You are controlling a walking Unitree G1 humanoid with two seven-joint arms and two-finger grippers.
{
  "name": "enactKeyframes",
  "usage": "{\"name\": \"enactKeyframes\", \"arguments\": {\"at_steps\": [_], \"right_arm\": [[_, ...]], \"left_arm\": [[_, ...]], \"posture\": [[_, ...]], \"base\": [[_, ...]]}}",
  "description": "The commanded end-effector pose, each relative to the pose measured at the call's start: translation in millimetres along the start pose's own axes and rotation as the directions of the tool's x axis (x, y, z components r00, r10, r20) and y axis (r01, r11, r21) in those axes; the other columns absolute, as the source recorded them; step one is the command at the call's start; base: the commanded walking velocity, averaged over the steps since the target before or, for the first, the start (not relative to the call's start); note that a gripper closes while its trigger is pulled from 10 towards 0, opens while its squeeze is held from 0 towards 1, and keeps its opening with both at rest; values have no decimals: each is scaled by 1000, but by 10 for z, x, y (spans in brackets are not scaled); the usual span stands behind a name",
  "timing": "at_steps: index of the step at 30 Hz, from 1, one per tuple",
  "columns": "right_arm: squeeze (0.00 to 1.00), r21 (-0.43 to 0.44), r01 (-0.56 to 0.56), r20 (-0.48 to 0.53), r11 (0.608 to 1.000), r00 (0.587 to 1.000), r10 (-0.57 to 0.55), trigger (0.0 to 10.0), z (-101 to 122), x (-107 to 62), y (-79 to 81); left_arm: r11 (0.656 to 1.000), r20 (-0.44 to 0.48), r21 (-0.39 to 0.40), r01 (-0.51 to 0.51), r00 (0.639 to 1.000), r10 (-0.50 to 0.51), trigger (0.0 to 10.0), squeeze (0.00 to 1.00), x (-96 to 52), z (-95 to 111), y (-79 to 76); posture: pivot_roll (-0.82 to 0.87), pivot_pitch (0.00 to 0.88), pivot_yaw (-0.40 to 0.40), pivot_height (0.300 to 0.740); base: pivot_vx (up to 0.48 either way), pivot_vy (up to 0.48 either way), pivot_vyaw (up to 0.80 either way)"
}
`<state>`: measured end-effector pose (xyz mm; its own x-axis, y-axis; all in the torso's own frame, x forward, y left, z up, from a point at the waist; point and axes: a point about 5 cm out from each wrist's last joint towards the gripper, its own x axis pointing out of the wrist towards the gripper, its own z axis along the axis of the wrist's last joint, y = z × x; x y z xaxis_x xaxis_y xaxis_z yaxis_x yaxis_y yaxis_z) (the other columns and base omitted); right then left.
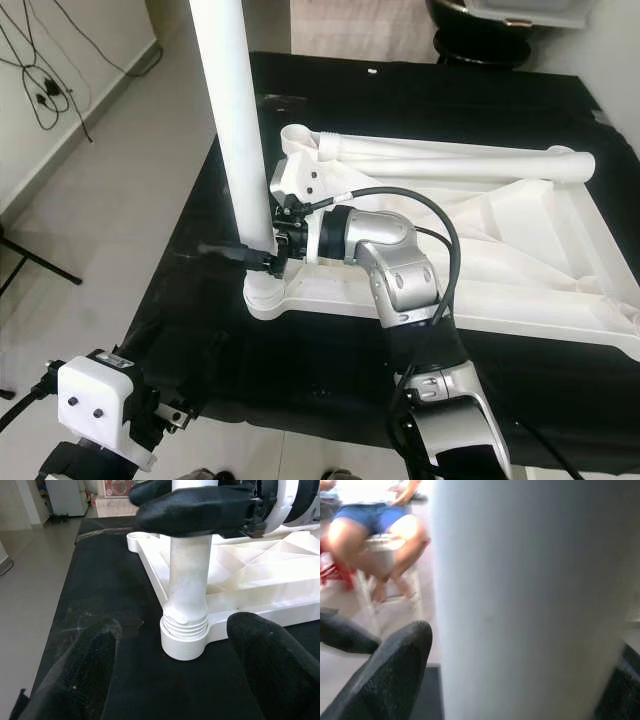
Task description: Building children table
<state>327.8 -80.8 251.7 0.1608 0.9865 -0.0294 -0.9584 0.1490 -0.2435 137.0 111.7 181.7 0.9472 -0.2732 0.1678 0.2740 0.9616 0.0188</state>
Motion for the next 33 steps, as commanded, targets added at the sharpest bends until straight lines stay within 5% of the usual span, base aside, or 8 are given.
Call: {"name": "enactKeyframes", "arguments": {"at_steps": [1,9,10,12,13,25,31,33], "right_arm": [[0,-12,-99,13,995,995,99,10000,47,33,-37],[0,18,-180,57,983,982,179,10000,111,106,-136],[0,23,-206,66,978,977,204,6471,110,109,-137],[0,25,-223,71,975,973,221,6471,107,108,-137],[0,25,-237,75,971,969,234,0,104,104,-142],[0,52,-223,70,973,973,219,0,-11,22,-103],[0,209,125,59,970,988,-140,0,-244,61,163],[0,209,125,59,970,988,-140,0,-244,61,163]], "left_arm": [[1000,-14,-5,-8,1000,8,10000,0,-12,-21,-11],[1000,-20,-13,-6,1000,6,10000,0,-9,-37,-21],[1000,-20,-15,-6,1000,5,10000,0,-8,-39,-26],[1000,-21,-16,-5,1000,5,10000,0,-8,-40,-29],[1000,-21,-17,-5,1000,5,10000,0,-7,-41,-33],[1000,-24,-24,-6,1000,6,10000,0,-12,-48,-42],[1000,-24,-17,-8,1000,8,10000,0,-19,-46,-43],[1000,-24,-17,-8,1000,8,10000,0,-19,-46,-43]], "posture": [[69,176,-36,740],[66,174,-41,740],[66,172,-42,740],[66,172,-42,740],[67,173,-43,740],[57,166,-50,740],[88,163,-66,740],[88,163,-66,740]], "base": [[0,0,0],[0,0,0],[0,0,0],[0,0,0],[0,0,0],[0,0,0],[0,0,0],[0,0,0]]}}
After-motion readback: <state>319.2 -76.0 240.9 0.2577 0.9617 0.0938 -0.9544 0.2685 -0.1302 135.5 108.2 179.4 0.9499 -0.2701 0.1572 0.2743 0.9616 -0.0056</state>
